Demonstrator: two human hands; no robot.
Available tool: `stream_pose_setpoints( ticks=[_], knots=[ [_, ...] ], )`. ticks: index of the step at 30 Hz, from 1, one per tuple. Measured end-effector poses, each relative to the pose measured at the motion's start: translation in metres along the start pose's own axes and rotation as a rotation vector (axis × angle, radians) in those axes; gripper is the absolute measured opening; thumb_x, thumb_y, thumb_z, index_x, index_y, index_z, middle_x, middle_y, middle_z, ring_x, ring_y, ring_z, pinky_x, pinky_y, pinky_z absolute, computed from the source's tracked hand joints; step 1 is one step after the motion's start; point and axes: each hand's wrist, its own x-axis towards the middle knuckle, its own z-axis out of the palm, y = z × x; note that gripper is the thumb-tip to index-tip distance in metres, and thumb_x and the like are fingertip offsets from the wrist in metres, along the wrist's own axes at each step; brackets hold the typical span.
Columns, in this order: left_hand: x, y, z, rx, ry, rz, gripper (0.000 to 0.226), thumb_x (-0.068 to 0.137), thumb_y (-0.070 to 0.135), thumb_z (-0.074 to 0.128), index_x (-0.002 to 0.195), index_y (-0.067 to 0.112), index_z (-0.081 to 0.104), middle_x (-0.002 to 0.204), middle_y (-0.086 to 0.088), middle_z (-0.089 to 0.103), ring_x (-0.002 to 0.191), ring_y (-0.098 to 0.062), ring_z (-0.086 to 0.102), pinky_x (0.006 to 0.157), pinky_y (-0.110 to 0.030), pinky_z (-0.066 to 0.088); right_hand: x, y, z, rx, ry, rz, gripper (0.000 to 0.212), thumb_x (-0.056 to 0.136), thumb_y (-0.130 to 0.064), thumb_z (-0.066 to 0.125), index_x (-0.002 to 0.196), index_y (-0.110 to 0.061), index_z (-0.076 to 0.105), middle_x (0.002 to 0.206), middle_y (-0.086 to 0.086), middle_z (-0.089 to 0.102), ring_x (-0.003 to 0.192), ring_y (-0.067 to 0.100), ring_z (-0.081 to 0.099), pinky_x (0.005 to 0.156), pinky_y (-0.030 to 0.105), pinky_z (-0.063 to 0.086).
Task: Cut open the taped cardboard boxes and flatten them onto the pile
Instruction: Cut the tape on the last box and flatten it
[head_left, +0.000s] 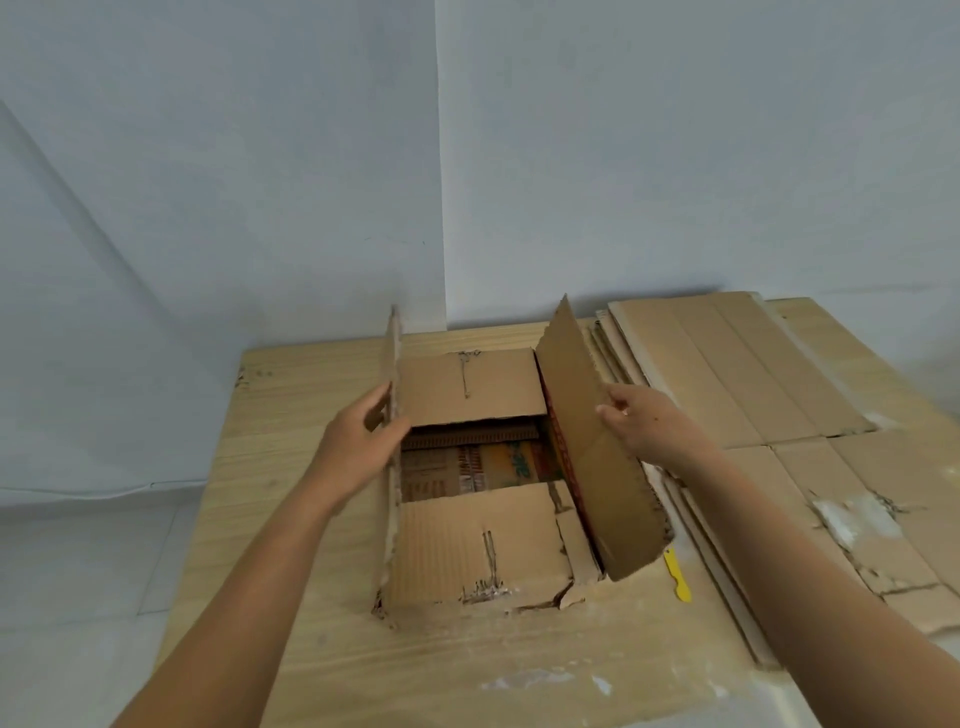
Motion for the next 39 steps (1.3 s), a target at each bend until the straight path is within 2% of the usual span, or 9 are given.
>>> stream_pose_setpoints(
  ticks=[4, 6, 8, 11, 13, 17, 21, 31, 39],
  knots=[
    [0.0, -0.016, -0.037, 0.117, 0.045, -0.021, 0.051, 0.097, 0.013, 0.05, 0.146, 0.018, 0.038, 0.136, 0.001, 0.052, 0.125, -0.014, 0.046, 0.098, -0.028, 0.036, -0.001, 0.017, -0.007, -0.119, 0.077, 0.071, 0.025, 0.097, -0.017, 0.047, 0.072, -0.013, 0.048, 0.076, 0.002, 0.053, 0.081, 0.025, 0.053, 0.059, 0.028, 0.035],
    [0.001, -0.026, -0.048, 0.253, 0.031, -0.019, 0.052, 0.096, 0.01, 0.046, 0.146, 0.017, 0.035, 0.125, -0.003, 0.057, 0.112, -0.023, 0.055, 0.089, -0.033, 0.044, 0.001, 0.032, -0.002, -0.16, 0.127, 0.11, 0.011, 0.096, -0.015, 0.048, 0.096, -0.007, 0.055, 0.098, 0.012, 0.06, 0.098, 0.033, 0.054, 0.074, 0.034, 0.041],
    [0.003, -0.037, -0.053, 0.443, 0.01, -0.075, 0.066, 0.097, 0.014, 0.045, 0.153, 0.016, 0.011, 0.139, -0.006, 0.045, 0.114, -0.029, 0.053, 0.087, -0.037, 0.045, -0.001, 0.041, 0.006, -0.22, 0.127, 0.116, 0.029, 0.094, -0.012, 0.046, 0.123, -0.007, 0.047, 0.117, 0.018, 0.054, 0.107, 0.036, 0.052, 0.084, 0.039, 0.04],
    [0.005, -0.053, -0.047, 0.91, 0.011, -0.133, 0.073, 0.099, 0.023, 0.043, 0.153, 0.02, -0.007, 0.16, -0.01, -0.007, 0.145, -0.034, 0.012, 0.114, -0.052, 0.021, -0.002, 0.043, 0.024, -0.411, 0.172, 0.137, 0.045, 0.091, -0.009, 0.045, 0.135, -0.013, 0.039, 0.135, 0.014, 0.04, 0.121, 0.035, 0.042, 0.097, 0.042, 0.036],
    [0.006, -0.061, -0.036, 1.039, -0.025, -0.076, 0.064, 0.1, 0.024, 0.038, 0.153, 0.023, 0.003, 0.16, -0.008, -0.016, 0.146, -0.031, -0.016, 0.115, -0.054, -0.006, 0.001, 0.037, 0.038, -0.576, 0.189, 0.077, 0.039, 0.092, -0.012, 0.044, 0.13, -0.016, 0.045, 0.143, 0.01, 0.033, 0.135, 0.033, 0.026, 0.111, 0.044, 0.026],
    [0.009, -0.081, -0.004, 0.961, -0.233, 0.078, 0.056, 0.103, 0.032, 0.023, 0.151, 0.026, -0.004, 0.157, -0.003, -0.021, 0.141, -0.024, -0.028, 0.117, -0.048, -0.013, 0.011, 0.022, 0.076, -0.403, 0.011, 0.036, 0.05, 0.101, -0.04, 0.028, 0.146, -0.02, 0.024, 0.157, 0.011, 0.01, 0.146, 0.033, 0.003, 0.117, 0.05, 0.008],
    [0.02, -0.092, 0.022, 0.813, -0.311, -0.018, 0.068, 0.102, 0.042, 0.027, 0.15, 0.021, -0.018, 0.146, -0.002, -0.04, 0.138, -0.024, -0.033, 0.116, -0.046, -0.012, 0.016, 0.021, 0.105, -0.161, -0.015, 0.055, 0.057, 0.103, -0.037, 0.025, 0.152, -0.022, 0.001, 0.159, 0.009, 0.003, 0.146, 0.032, 0.003, 0.116, 0.051, 0.015],
    [0.077, -0.078, 0.035, 0.987, -0.238, 0.125, 0.075, 0.099, 0.033, 0.044, 0.152, 0.029, -0.01, 0.156, -0.005, -0.027, 0.139, -0.026, -0.032, 0.115, -0.059, -0.008, 0.017, 0.035, 0.112, -0.15, 0.042, -0.011, 0.054, 0.104, -0.025, 0.022, 0.152, -0.023, -0.003, 0.16, 0.007, 0.005, 0.147, 0.025, 0.006, 0.118, 0.037, 0.015],
    [0.109, -0.063, 0.029, 1.026, -0.301, 0.238, 0.058, 0.104, 0.026, 0.03, 0.151, 0.038, -0.002, 0.158, 0.001, -0.018, 0.143, -0.024, -0.022, 0.113, -0.063, -0.003, 0.021, 0.04, 0.112, -0.128, 0.069, -0.01, 0.054, 0.104, -0.025, 0.022, 0.152, -0.022, -0.002, 0.16, 0.005, 0.005, 0.147, 0.023, 0.005, 0.117, 0.032, 0.013]
  ],
)
